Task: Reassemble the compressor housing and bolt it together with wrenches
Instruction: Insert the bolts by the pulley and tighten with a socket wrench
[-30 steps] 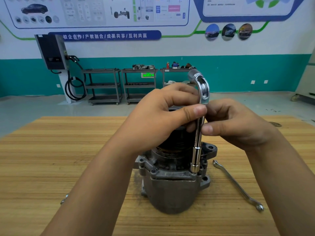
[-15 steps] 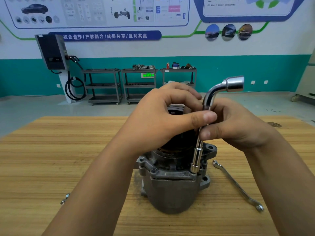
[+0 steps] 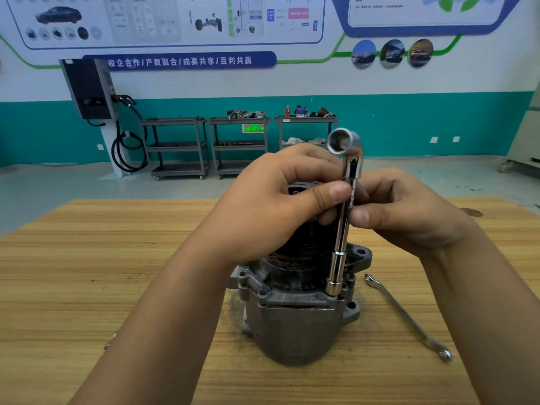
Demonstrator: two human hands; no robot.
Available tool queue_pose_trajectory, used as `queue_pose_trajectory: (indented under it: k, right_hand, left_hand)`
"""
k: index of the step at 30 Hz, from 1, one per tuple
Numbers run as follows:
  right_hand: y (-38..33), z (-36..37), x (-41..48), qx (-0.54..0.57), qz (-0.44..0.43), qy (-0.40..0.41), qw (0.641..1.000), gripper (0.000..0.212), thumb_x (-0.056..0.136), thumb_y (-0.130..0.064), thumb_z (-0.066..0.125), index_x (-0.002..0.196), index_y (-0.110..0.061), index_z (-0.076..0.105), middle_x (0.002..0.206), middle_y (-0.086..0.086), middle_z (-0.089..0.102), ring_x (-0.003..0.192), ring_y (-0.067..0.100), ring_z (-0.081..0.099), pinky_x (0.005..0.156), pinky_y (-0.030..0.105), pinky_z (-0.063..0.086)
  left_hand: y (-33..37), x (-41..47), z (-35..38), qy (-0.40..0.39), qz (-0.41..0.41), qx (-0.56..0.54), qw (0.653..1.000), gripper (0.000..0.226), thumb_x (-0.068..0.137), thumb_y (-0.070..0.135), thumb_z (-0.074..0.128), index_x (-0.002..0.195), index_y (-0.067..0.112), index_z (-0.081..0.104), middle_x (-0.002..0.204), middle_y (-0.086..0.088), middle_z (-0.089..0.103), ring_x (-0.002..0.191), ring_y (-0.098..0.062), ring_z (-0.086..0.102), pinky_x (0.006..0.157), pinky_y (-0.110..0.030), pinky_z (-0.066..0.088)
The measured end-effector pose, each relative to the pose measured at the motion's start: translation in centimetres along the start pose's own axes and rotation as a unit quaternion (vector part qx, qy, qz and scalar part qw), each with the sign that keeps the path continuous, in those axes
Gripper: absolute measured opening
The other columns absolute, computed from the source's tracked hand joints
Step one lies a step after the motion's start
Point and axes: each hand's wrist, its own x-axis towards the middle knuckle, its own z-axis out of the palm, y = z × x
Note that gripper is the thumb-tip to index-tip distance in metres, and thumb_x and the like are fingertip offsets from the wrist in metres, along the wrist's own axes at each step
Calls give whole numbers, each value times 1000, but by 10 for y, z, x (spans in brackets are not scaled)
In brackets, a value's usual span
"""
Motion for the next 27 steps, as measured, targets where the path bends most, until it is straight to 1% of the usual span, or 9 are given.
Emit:
queue_pose_trajectory:
  k: [3, 5, 8, 11, 15, 18, 22, 25, 27]
  right_hand:
    - [0, 1, 1, 5, 4, 7, 1000, 26, 73, -43, 71, 89, -23, 76, 91, -12, 71, 92, 7, 66, 79, 23, 52]
    - [0, 2, 1, 0, 3, 6, 1000, 26, 71, -46, 73, 86, -25, 76, 86, -13, 70, 87, 5, 65, 76, 21, 52]
    - [-1, 2, 1, -5, 1, 12, 1000, 31, 64, -49, 77, 82, -23, 74, 77, -11, 66, 78, 7, 61, 69, 21, 49]
    - [1, 1, 2, -4, 8, 16, 1000, 38, 58, -49, 81, 77, -19, 70, 74, -6, 60, 74, 12, 56, 66, 24, 46]
    - [-1, 4, 3, -2, 3, 7, 1000, 34, 59, -47, 81, 72, -20, 64, 71, -10, 55, 70, 6, 53, 62, 18, 43]
    - [-3, 5, 3, -4, 1, 4, 1000, 33, 59, -45, 81, 75, -21, 65, 73, -11, 58, 73, 5, 56, 65, 17, 45]
    - [-2, 4, 2, -4, 6, 5, 1000, 37, 58, -47, 82, 83, -22, 69, 80, -8, 62, 81, 9, 60, 70, 22, 48]
    - [-1, 2, 2, -2, 9, 13, 1000, 38, 62, -47, 80, 87, -19, 72, 85, -4, 65, 87, 16, 62, 75, 28, 52]
    - [-1, 2, 2, 1, 5, 8, 1000, 32, 66, -45, 77, 87, -21, 75, 86, -8, 68, 88, 13, 64, 77, 27, 52]
  left_hand:
    - [0, -1, 0, -11, -4, -14, 1000, 19, 88, 18, 61, 99, 8, 73, 71, 19, 59, 85, -2, 57, 88, -24, 42]
    - [1, -1, 0, -2, -5, -23, 1000, 19, 83, 25, 62, 94, 14, 72, 78, 18, 61, 87, 0, 59, 85, -20, 42]
    - [3, -2, 1, 16, -8, -31, 999, 7, 76, 32, 66, 81, 27, 68, 88, 18, 61, 93, 1, 60, 84, -15, 42]
    - [3, -2, 2, 26, -9, -29, 999, 9, 72, 33, 70, 76, 25, 68, 94, 15, 60, 97, -2, 60, 90, -20, 43]
    - [3, -1, 4, 36, -12, -28, 999, 15, 66, 36, 73, 74, 24, 70, 95, 16, 61, 98, -2, 60, 92, -21, 43]
    - [2, -1, 5, 50, -15, -25, 998, 13, 64, 37, 73, 70, 26, 69, 96, 14, 62, 99, -2, 60, 92, -22, 44]
    - [1, 0, 4, 35, -14, -31, 999, 11, 67, 35, 71, 74, 26, 71, 95, 15, 59, 96, 0, 59, 90, -18, 44]
    - [0, 1, 2, 26, -13, -27, 999, 14, 70, 34, 69, 80, 24, 72, 95, 16, 60, 98, -2, 60, 92, -24, 44]
    - [-1, 1, 2, 17, -13, -31, 999, 13, 72, 31, 67, 82, 24, 73, 93, 17, 60, 96, -3, 60, 87, -27, 45]
